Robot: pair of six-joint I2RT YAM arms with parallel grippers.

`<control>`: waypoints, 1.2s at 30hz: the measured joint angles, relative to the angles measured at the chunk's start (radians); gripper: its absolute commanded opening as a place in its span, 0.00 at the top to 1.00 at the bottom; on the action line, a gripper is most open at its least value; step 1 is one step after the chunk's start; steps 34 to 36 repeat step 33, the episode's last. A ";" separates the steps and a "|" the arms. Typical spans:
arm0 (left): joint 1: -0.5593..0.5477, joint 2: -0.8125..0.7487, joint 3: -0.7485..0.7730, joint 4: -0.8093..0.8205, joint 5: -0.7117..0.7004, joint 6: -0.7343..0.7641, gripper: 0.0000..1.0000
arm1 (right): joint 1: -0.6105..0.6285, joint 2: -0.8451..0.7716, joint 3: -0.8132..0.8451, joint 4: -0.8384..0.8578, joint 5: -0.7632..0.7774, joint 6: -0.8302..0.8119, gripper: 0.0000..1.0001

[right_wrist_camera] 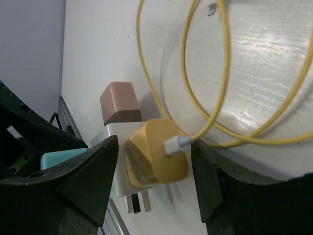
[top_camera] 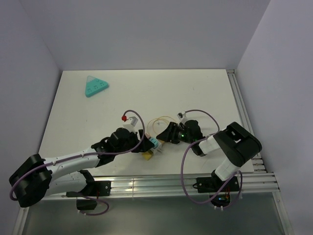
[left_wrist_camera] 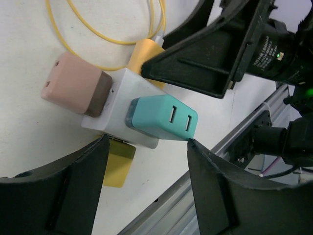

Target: Insert the plug

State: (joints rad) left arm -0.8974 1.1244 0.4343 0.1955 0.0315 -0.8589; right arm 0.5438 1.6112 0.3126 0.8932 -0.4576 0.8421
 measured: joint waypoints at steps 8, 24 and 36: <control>0.000 -0.097 -0.010 -0.059 -0.109 -0.023 0.25 | 0.000 -0.078 -0.079 -0.010 -0.005 0.002 0.13; 0.000 -0.389 -0.056 -0.180 -0.263 -0.071 0.07 | -0.011 -0.603 -0.120 -0.496 0.185 -0.061 0.00; 0.000 -0.514 -0.144 -0.166 -0.248 -0.104 0.03 | -0.015 -0.982 -0.167 -0.726 0.352 -0.046 0.00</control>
